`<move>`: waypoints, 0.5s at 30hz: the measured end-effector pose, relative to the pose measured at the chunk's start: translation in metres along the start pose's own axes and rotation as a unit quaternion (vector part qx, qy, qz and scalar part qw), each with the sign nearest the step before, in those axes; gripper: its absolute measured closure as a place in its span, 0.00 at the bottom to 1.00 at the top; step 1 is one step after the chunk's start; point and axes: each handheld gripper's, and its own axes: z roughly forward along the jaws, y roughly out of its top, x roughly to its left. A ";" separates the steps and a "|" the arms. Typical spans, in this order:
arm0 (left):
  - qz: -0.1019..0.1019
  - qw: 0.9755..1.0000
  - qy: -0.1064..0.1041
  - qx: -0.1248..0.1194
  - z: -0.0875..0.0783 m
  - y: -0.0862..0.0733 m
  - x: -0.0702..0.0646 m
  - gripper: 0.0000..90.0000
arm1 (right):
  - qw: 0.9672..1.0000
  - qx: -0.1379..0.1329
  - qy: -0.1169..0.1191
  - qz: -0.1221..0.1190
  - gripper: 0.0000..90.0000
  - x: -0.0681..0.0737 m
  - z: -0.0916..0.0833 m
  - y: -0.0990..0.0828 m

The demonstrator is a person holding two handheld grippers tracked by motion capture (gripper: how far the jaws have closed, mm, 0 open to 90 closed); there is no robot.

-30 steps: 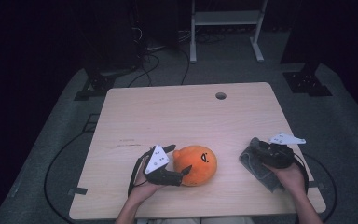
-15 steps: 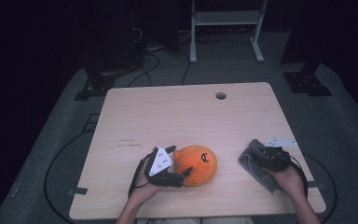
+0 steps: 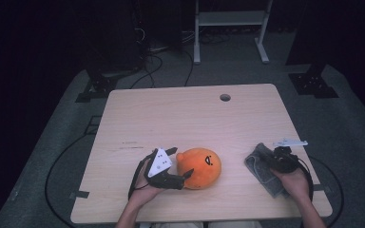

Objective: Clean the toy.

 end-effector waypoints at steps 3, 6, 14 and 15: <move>-0.003 1.000 -0.009 0.010 -0.001 -0.002 0.002 0.15 | 0.998 -0.026 0.046 0.033 0.89 -0.002 -0.010 0.002; -0.002 0.999 -0.034 0.025 0.001 -0.006 0.003 0.25 | 0.992 -0.070 0.104 0.021 0.88 0.010 -0.023 0.007; 0.004 0.999 -0.038 0.038 0.019 -0.011 -0.009 0.45 | 0.956 -0.149 0.224 -0.117 0.88 0.102 -0.040 0.020; 0.001 0.999 -0.032 0.036 0.021 -0.011 -0.010 0.46 | 0.953 -0.143 0.227 -0.140 0.88 0.116 -0.035 0.020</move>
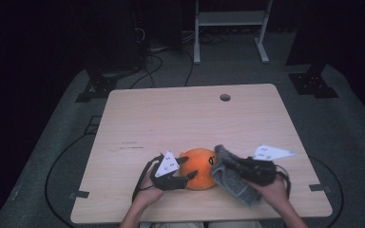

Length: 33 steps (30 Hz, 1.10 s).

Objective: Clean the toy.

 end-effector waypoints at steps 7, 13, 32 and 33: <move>-0.019 1.000 0.008 0.003 0.004 -0.006 0.006 0.48 | 0.991 0.019 -0.058 -0.121 0.87 0.024 0.039 -0.014; -0.045 0.999 0.006 0.000 0.004 -0.007 0.012 0.46 | 0.990 0.038 -0.097 -0.099 0.87 0.006 0.028 -0.021; -0.052 0.998 0.029 0.001 0.008 -0.009 0.014 0.46 | 0.988 0.055 -0.092 -0.112 0.87 0.009 0.023 -0.022; -0.052 0.998 0.030 0.001 0.008 -0.009 0.013 0.46 | 0.988 0.050 -0.087 -0.116 0.87 0.011 0.022 -0.022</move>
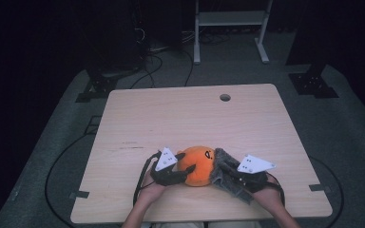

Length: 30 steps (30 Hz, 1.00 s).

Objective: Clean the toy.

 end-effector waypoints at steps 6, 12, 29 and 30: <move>-0.002 1.000 -0.001 -0.003 0.001 0.000 -0.001 0.46 | 0.997 -0.013 0.034 -0.062 0.86 0.024 0.004 0.006; -0.005 1.000 -0.004 -0.008 0.001 -0.001 -0.001 0.46 | 1.000 0.011 -0.007 -0.018 0.86 -0.002 0.002 -0.005; 0.022 1.000 0.008 -0.021 0.002 0.001 -0.014 0.45 | 1.000 0.018 0.012 0.018 0.86 -0.017 0.004 -0.011; 0.018 1.000 0.005 -0.018 0.002 0.002 -0.013 0.45 | 0.999 0.020 0.014 0.024 0.86 -0.019 0.005 -0.012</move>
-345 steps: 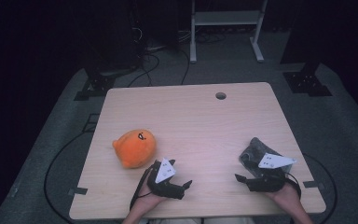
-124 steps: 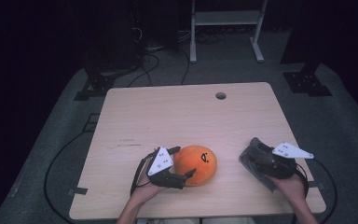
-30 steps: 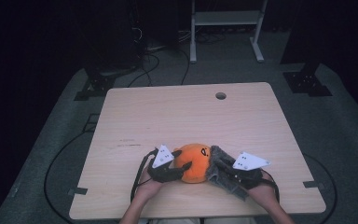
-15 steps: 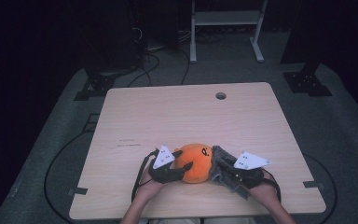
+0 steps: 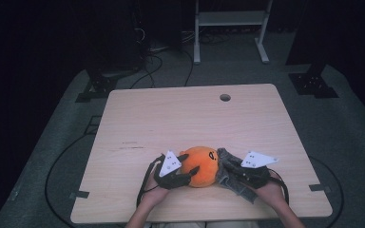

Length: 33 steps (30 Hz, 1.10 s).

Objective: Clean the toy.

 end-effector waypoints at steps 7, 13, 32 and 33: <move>0.003 1.000 -0.005 0.000 -0.001 -0.002 0.000 0.45 | 0.999 -0.035 0.024 0.027 0.87 0.004 -0.005 0.008; 0.022 1.000 0.002 0.000 -0.005 0.005 -0.002 0.33 | 0.997 -0.050 0.051 0.024 0.87 0.013 -0.001 0.013; 0.049 0.998 -0.028 0.010 -0.005 0.010 -0.010 0.32 | 0.997 -0.049 0.027 0.062 0.87 0.001 -0.005 0.018; 0.043 0.999 -0.025 0.010 -0.006 0.012 -0.008 0.24 | 0.998 -0.043 0.029 0.046 0.87 0.005 -0.003 0.017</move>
